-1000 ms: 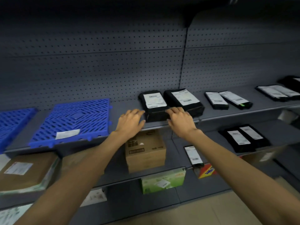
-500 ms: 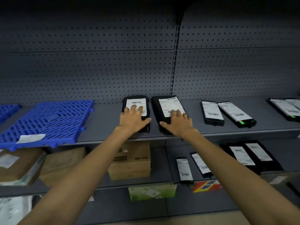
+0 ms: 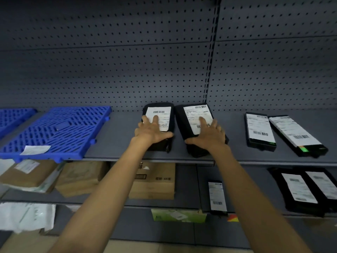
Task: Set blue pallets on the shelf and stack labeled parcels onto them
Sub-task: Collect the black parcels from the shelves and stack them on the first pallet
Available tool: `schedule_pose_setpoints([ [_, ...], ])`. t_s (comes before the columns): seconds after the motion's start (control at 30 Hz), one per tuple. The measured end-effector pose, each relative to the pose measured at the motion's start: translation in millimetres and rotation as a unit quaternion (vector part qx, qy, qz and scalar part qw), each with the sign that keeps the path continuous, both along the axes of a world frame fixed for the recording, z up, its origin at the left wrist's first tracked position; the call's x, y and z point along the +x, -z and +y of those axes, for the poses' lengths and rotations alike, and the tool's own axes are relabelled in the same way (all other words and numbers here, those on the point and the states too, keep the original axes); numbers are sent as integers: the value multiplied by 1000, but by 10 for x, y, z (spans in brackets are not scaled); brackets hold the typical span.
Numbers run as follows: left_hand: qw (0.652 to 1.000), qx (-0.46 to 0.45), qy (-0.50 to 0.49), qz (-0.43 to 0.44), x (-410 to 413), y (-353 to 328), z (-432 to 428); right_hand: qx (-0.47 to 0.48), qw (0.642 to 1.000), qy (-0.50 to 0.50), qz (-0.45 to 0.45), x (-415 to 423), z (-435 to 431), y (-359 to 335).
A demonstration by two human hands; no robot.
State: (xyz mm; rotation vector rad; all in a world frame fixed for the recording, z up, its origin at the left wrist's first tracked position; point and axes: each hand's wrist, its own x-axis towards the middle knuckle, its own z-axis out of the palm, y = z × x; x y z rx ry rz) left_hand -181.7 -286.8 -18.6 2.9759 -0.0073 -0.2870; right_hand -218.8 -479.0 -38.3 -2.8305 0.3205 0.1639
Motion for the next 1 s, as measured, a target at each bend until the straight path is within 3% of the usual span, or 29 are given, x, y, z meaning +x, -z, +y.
schedule_pose_setpoints([
  [0.2,995,-54,-74,32,-304,96,155,6,997,-56,60,-156,-275,-61],
  [0.27,992,-75,-103,19,-398,113,109,28,998,-58,25,-215,-288,-34],
  [0.4,965,-151,-179,-113,-718,244,-134,65,992,-50,-93,-387,-293,68],
  [0.53,915,-230,-235,-235,-1111,324,-199,176,969,-61,-163,-503,-330,93],
  [0.7,876,-191,-281,-342,-1535,144,14,252,934,-136,-211,-672,0,-32],
  [1.0,812,-116,-408,-401,-2358,204,820,326,883,-258,-217,-985,1029,-105],
])
